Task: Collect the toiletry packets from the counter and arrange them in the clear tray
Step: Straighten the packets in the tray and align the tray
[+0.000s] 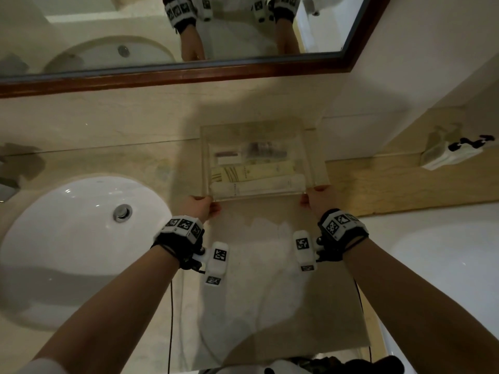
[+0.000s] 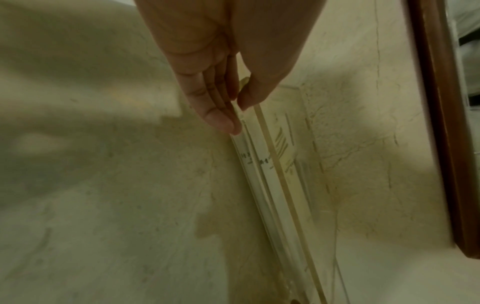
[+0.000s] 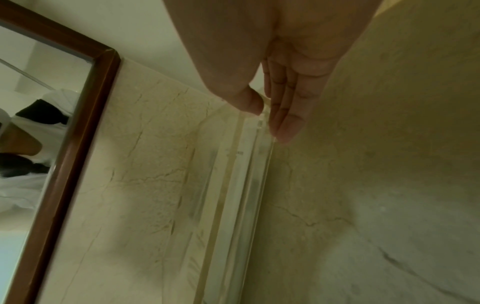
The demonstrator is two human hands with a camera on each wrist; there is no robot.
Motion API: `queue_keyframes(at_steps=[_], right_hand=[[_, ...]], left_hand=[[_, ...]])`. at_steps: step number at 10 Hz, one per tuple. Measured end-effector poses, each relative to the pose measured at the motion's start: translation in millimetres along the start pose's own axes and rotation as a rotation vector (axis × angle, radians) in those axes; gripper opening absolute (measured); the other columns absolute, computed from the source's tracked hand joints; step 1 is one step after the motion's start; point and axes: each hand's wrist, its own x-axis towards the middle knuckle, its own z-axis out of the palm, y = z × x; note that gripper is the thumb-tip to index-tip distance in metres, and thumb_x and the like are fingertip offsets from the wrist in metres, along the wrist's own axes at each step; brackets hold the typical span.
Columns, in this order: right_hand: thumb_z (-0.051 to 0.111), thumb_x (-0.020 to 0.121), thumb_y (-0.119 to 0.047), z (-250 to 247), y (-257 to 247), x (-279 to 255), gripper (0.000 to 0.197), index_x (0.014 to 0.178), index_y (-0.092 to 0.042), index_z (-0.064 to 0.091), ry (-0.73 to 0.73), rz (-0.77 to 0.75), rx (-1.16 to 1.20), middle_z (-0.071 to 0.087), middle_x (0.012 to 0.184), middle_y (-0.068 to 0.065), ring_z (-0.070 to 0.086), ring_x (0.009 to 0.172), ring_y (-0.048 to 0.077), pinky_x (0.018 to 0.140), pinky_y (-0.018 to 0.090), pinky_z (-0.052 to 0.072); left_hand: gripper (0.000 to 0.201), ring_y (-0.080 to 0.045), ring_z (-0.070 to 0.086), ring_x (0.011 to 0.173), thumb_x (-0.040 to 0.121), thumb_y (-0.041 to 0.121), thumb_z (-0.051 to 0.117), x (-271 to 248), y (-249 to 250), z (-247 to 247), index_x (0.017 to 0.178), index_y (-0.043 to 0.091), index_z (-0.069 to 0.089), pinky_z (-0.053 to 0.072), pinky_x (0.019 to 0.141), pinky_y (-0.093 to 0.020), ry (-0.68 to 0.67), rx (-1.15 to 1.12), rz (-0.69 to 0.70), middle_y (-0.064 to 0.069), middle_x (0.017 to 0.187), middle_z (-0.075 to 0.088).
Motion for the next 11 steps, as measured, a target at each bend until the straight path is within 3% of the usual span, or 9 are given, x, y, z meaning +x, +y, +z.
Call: queue_keyframes(at_steps=[1, 3, 4, 5, 7, 8, 9, 10, 11], right_hand=[[0.052, 0.082, -0.010, 0.4, -2.4, -0.5, 0.028, 0.102, 0.007, 0.062, -0.003, 0.001, 0.029, 0.065, 0.046, 0.000, 0.063, 0.060, 0.021, 0.078, 0.043, 0.057], [0.051, 0.084, -0.010, 3.0, -6.8, -3.9, 0.022, 0.104, -0.004, 0.048, 0.031, 0.019, 0.129, 0.065, 0.066, 0.005, 0.065, 0.068, 0.024, 0.083, 0.045, 0.055], [0.048, 0.086, -0.005, 3.6, -7.5, -4.9, 0.018, 0.103, -0.008, 0.043, 0.024, 0.025, 0.190, 0.063, 0.067, 0.006, 0.063, 0.065, 0.022, 0.083, 0.041, 0.054], [0.045, 0.088, -0.003, 1.9, -9.3, -8.3, 0.016, 0.101, -0.010, 0.039, 0.010, 0.024, 0.235, 0.061, 0.067, 0.007, 0.059, 0.060, 0.018, 0.073, 0.034, 0.052], [0.048, 0.088, -0.005, 1.6, -5.9, -8.1, 0.014, 0.092, -0.016, 0.039, -0.010, 0.039, 0.276, 0.063, 0.071, 0.006, 0.062, 0.068, 0.021, 0.080, 0.039, 0.052], [0.046, 0.090, -0.004, 1.4, -6.5, -9.4, 0.018, 0.103, -0.011, 0.037, -0.027, 0.031, 0.307, 0.061, 0.074, 0.007, 0.061, 0.066, 0.020, 0.075, 0.037, 0.052], [0.046, 0.091, -0.005, -1.1, -11.6, -14.8, 0.023, 0.112, -0.007, 0.040, -0.033, 0.042, 0.301, 0.062, 0.080, 0.009, 0.061, 0.066, 0.018, 0.073, 0.034, 0.053], [0.045, 0.093, -0.006, -3.0, -11.9, -18.0, 0.028, 0.121, 0.000, 0.043, -0.060, 0.045, 0.306, 0.061, 0.094, 0.016, 0.060, 0.066, 0.018, 0.064, 0.029, 0.052], [0.043, 0.096, -0.009, -7.8, -16.3, -30.0, 0.021, 0.117, -0.006, 0.044, -0.053, 0.051, 0.270, 0.058, 0.081, 0.010, 0.053, 0.061, 0.017, 0.054, 0.026, 0.047]], left_hand=[[0.026, -0.017, 0.059, 0.057, 0.094, -0.002, 0.043, 0.0, 1.4, 1.0, 0.069, 0.002, 0.050, 0.052, 0.041, -0.018, -0.009, -0.073, -0.036, -0.013, 0.067, 0.056], [0.025, -0.006, 0.057, 0.029, 0.095, -0.004, 0.038, -0.5, 2.2, 7.8, 0.072, 0.004, 0.045, 0.050, 0.037, -0.018, 0.016, -0.268, -0.103, -0.013, 0.064, 0.055], [0.027, -0.004, 0.056, 0.028, 0.095, -0.005, 0.037, -1.1, 1.8, 7.8, 0.072, 0.006, 0.047, 0.050, 0.038, -0.017, 0.004, -0.293, -0.098, -0.002, 0.036, 0.059], [0.026, -0.006, 0.058, 0.031, 0.094, -0.006, 0.039, -1.6, 2.9, 6.3, 0.073, 0.005, 0.050, 0.052, 0.039, -0.018, 0.016, -0.297, -0.083, -0.004, 0.040, 0.061], [0.026, -0.016, 0.052, 0.065, 0.095, -0.004, 0.039, -7.2, 4.7, 6.7, 0.074, 0.007, 0.049, 0.051, 0.043, -0.016, -0.019, -0.293, -0.082, -0.010, 0.073, 0.053], [0.025, -0.016, 0.052, 0.067, 0.096, -0.002, 0.039, -8.5, 4.0, 5.2, 0.075, 0.008, 0.049, 0.052, 0.043, -0.016, -0.024, -0.280, -0.093, -0.009, 0.075, 0.052], [0.023, -0.015, 0.053, 0.067, 0.096, 0.000, 0.038, -10.9, 4.8, 2.8, 0.079, 0.007, 0.051, 0.052, 0.044, -0.016, -0.030, -0.284, -0.113, -0.008, 0.061, 0.062], [0.025, -0.014, 0.057, 0.062, 0.096, 0.004, 0.038, -15.5, 5.4, -2.0, 0.074, 0.007, 0.050, 0.050, 0.040, -0.017, -0.034, -0.260, -0.148, -0.002, 0.044, 0.063], [0.031, -0.003, 0.057, 0.032, 0.098, 0.013, 0.036, -29.1, 9.0, -3.6, 0.069, 0.010, 0.047, 0.044, 0.046, -0.019, -0.047, -0.125, -0.166, -0.001, 0.055, 0.061]])
